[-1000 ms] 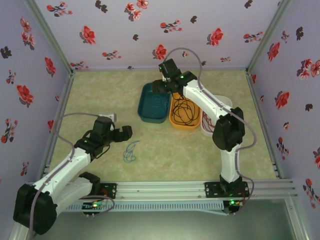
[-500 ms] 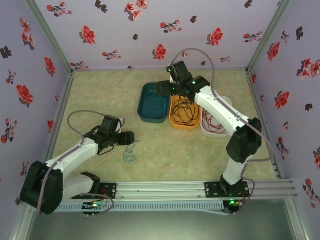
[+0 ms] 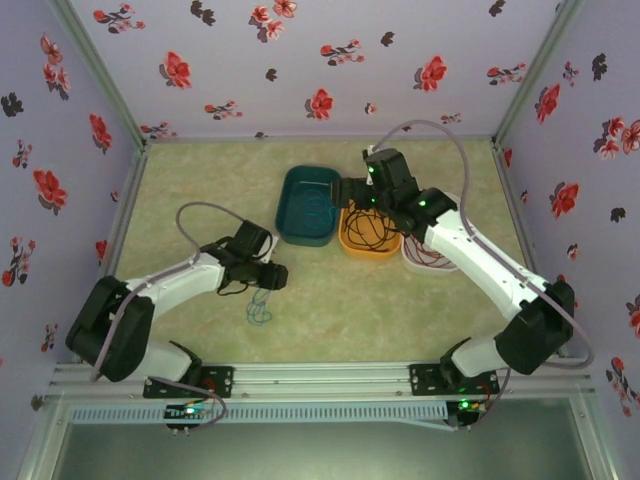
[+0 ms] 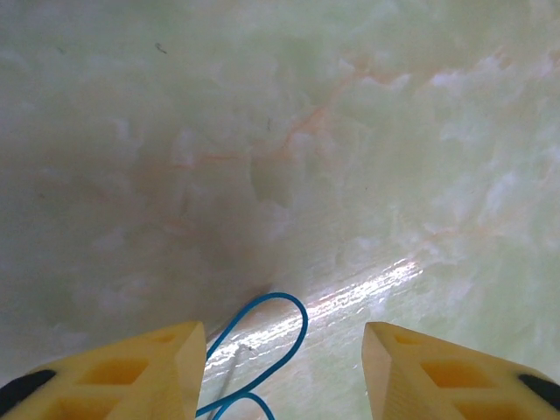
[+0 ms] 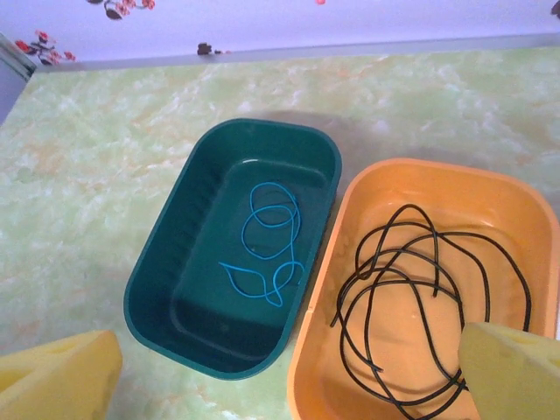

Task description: Untangle the cables

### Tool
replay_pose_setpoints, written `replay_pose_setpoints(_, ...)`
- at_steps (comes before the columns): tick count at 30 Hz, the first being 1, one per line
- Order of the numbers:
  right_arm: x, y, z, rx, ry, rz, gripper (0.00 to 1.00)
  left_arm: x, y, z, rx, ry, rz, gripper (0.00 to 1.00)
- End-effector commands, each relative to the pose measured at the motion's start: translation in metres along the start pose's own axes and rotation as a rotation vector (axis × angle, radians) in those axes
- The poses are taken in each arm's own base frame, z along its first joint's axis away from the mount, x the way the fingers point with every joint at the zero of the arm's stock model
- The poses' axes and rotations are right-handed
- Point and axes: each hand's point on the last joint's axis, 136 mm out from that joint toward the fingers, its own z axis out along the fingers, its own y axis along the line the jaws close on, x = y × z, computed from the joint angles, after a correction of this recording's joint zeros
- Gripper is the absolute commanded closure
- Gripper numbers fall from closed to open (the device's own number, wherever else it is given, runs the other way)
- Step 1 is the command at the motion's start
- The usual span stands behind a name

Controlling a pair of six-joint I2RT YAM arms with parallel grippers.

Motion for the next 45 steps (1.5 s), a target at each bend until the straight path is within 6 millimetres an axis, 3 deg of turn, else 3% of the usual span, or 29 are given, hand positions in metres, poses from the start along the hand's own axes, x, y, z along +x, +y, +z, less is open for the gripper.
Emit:
replay_pose_setpoints(1,-0.013,-0.004,-0.013,0.015,-0.084,0.03,0.01,0.008,0.001,0.004,-0.066,0.074,0.07,0.48)
replay_pose_setpoints(7,-0.011,-0.008,-0.018,0.02,-0.096,0.036,0.01,0.013,0.012,0.009,-0.193,0.142,0.084,0.5)
replay_pose_setpoints(9,-0.01,-0.008,-0.018,0.02,-0.098,0.037,0.01,0.015,0.013,0.01,-0.211,0.157,0.088,0.61)
replay_pose_setpoints(12,-0.01,-0.009,-0.018,0.02,-0.1,0.039,0.01,0.015,0.018,0.009,-0.245,0.161,0.091,0.9)
replay_pose_setpoints(14,-0.01,-0.008,-0.019,0.018,-0.101,0.038,0.01,0.011,0.019,0.006,-0.257,0.15,0.095,1.0)
replay_pose_setpoints(21,-0.005,-0.008,-0.019,0.003,-0.105,0.047,0.01,-0.018,0.006,-0.023,-0.215,-0.004,0.083,1.0)
replay_pose_setpoints(27,0.015,0.001,-0.012,-0.08,-0.065,0.08,0.01,-0.041,0.0,-0.063,-0.148,-0.203,0.003,1.0)
replay_pose_setpoints(30,0.033,0.017,-0.005,-0.164,-0.048,0.096,0.01,-0.049,0.001,-0.085,-0.112,-0.298,-0.057,1.0)
replay_pose_setpoints(35,0.068,0.063,0.009,-0.32,-0.002,0.073,0.01,-0.059,-0.003,-0.115,-0.001,-0.435,-0.151,1.0)
replay_pose_setpoints(45,0.131,0.154,0.027,-0.548,0.099,-0.063,0.03,-0.069,0.001,-0.145,0.1,-0.555,-0.256,1.0)
